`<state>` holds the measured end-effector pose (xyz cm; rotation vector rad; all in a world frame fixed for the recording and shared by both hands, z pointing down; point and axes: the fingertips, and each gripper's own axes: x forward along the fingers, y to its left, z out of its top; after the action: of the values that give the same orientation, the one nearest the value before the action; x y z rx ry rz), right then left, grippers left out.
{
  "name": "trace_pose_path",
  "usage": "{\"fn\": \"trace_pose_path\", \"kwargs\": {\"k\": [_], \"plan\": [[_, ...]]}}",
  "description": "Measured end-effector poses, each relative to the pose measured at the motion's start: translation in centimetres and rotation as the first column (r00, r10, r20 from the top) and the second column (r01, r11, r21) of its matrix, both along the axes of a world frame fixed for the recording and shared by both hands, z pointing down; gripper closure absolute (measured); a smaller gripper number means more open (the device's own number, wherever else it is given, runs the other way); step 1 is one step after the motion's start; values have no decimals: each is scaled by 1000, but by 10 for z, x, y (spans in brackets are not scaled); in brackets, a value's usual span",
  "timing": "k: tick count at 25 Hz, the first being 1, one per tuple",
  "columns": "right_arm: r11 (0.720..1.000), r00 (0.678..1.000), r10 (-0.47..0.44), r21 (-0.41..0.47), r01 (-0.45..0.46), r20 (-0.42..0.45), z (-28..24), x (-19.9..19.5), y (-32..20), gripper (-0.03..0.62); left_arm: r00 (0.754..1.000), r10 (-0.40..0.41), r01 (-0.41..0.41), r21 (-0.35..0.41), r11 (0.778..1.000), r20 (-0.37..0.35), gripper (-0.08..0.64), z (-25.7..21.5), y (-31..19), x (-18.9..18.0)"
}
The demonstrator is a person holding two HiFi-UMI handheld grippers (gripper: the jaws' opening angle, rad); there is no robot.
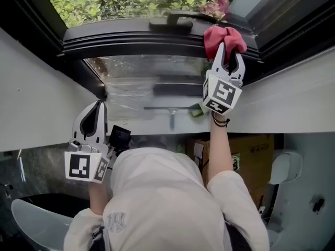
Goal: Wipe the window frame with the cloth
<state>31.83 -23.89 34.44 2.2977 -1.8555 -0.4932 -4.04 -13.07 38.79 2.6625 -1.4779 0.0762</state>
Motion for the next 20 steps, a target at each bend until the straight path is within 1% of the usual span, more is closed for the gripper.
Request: {"fn": "trace_pose_path", "kwargs": {"k": [9, 16, 20], "plan": [[1000, 1000, 17, 0, -17, 3, 0, -21, -3, 518, 1000, 21, -21, -4, 1000, 5, 552, 3, -11, -15], [1000, 1000, 3, -1, -3, 0, -1, -39, -6, 518, 999, 52, -52, 3, 999, -5, 551, 1, -16, -19], [1000, 1000, -11, 3, 11, -2, 0, -53, -7, 518, 998, 57, -57, 0, 998, -2, 552, 3, -15, -26]]}}
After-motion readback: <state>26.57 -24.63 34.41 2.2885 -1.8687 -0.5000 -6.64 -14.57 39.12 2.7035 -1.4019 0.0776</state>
